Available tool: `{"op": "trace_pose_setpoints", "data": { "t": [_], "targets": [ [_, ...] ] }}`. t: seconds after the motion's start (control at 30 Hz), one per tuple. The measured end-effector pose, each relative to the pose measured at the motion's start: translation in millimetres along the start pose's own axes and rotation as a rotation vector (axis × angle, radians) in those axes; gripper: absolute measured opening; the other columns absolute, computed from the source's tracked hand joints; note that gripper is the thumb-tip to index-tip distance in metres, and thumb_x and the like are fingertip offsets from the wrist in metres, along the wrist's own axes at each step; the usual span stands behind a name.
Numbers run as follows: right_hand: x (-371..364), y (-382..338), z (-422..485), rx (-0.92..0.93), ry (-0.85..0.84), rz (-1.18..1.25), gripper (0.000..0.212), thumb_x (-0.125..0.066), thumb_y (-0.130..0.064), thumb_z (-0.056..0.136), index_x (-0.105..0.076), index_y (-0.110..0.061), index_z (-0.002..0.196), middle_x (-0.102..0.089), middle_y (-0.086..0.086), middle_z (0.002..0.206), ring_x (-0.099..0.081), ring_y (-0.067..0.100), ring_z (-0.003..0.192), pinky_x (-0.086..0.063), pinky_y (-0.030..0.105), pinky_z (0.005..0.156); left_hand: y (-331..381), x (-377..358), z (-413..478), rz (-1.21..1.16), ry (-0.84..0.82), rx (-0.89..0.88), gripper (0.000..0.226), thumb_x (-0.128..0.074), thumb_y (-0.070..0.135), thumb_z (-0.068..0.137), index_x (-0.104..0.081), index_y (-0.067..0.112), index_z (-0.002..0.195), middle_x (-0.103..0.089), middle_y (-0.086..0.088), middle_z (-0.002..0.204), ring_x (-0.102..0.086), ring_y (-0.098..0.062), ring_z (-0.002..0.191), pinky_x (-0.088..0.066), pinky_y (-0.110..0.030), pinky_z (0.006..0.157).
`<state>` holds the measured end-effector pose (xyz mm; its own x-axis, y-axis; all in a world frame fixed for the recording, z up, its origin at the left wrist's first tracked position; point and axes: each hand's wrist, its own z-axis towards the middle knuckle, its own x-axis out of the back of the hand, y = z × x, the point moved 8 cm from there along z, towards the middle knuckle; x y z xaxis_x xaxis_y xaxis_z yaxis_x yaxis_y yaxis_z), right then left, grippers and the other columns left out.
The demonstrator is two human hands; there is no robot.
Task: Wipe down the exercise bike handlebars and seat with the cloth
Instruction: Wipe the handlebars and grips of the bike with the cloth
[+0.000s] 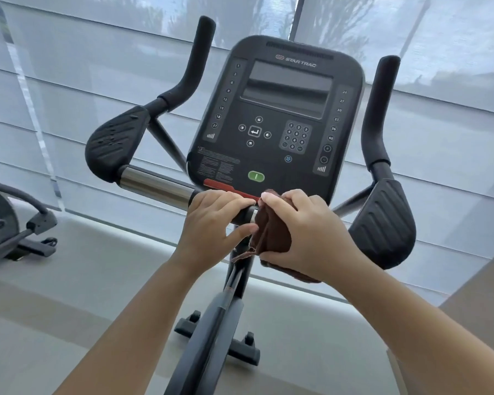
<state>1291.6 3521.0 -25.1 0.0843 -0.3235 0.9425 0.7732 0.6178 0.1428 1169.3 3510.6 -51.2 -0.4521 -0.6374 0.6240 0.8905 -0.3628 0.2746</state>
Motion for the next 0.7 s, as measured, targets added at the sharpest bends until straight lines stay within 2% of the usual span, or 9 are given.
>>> {"op": "trace_pose_setpoints", "data": {
  "t": [0.1,0.2,0.3,0.4,0.47,0.57,0.7],
  "targets": [
    [7,18,-17,-0.010,0.049,-0.018,0.083,-0.072,-0.056,0.059,-0.049,-0.022,0.131,-0.058,0.010,0.113,-0.055,0.034,0.084,-0.048,0.041,0.077,1,0,0,-0.006,-0.005,-0.008,0.051,-0.038,0.056,0.084,-0.063,0.018,0.107,-0.067,0.002,0.102,-0.056,-0.021,0.102,-0.026,-0.027,0.092],
    [10,33,-30,-0.057,0.067,-0.018,0.079,-0.073,-0.056,0.057,-0.055,-0.019,0.124,-0.062,0.011,0.105,-0.057,0.034,0.079,-0.050,0.041,0.071,1,1,-1,-0.015,0.002,-0.006,0.050,-0.038,0.055,0.084,-0.063,0.018,0.107,-0.066,0.002,0.102,-0.055,-0.021,0.102,-0.025,-0.027,0.093],
    [8,26,-17,-0.077,0.023,0.035,0.076,-0.065,-0.061,0.060,-0.050,-0.027,0.127,-0.058,0.003,0.107,-0.055,0.030,0.089,-0.048,0.038,0.079,3,1,-1,-0.006,-0.009,-0.017,0.052,-0.034,0.054,0.087,-0.062,0.016,0.108,-0.066,0.001,0.102,-0.055,-0.021,0.102,-0.026,-0.029,0.093],
    [3,16,4,-0.064,-0.030,0.139,0.074,-0.064,-0.064,0.061,-0.045,-0.037,0.127,-0.055,-0.004,0.107,-0.054,0.024,0.095,-0.044,0.033,0.085,3,3,-3,-0.019,-0.009,-0.016,0.045,-0.037,0.044,0.089,-0.062,0.011,0.109,-0.066,-0.003,0.104,-0.055,-0.023,0.102,-0.032,-0.032,0.094],
    [-1,15,11,-0.051,-0.034,0.155,0.074,-0.062,-0.066,0.060,-0.043,-0.040,0.126,-0.055,-0.006,0.105,-0.055,0.023,0.095,-0.044,0.031,0.084,-1,8,-8,-0.016,0.014,-0.012,0.040,-0.039,0.035,0.091,-0.061,0.009,0.112,-0.065,-0.006,0.108,-0.054,-0.024,0.106,-0.033,-0.032,0.097],
    [-4,11,16,-0.038,-0.029,0.156,0.075,-0.058,-0.068,0.058,-0.042,-0.041,0.126,-0.054,-0.007,0.104,-0.055,0.023,0.094,-0.042,0.029,0.082,-15,17,-17,0.064,0.041,-0.016,0.038,-0.040,0.028,0.091,-0.056,0.007,0.119,-0.061,-0.007,0.119,-0.049,-0.023,0.119,-0.026,-0.029,0.105],
    [-7,-5,32,-0.011,-0.032,0.183,0.072,-0.059,-0.066,0.059,-0.042,-0.041,0.125,-0.053,-0.006,0.102,-0.054,0.022,0.093,-0.041,0.028,0.079,-39,27,-19,0.176,0.018,-0.013,0.042,-0.039,0.029,0.091,-0.051,0.006,0.124,-0.053,-0.010,0.131,-0.036,-0.023,0.130,-0.023,-0.039,0.107]
  ]
}}
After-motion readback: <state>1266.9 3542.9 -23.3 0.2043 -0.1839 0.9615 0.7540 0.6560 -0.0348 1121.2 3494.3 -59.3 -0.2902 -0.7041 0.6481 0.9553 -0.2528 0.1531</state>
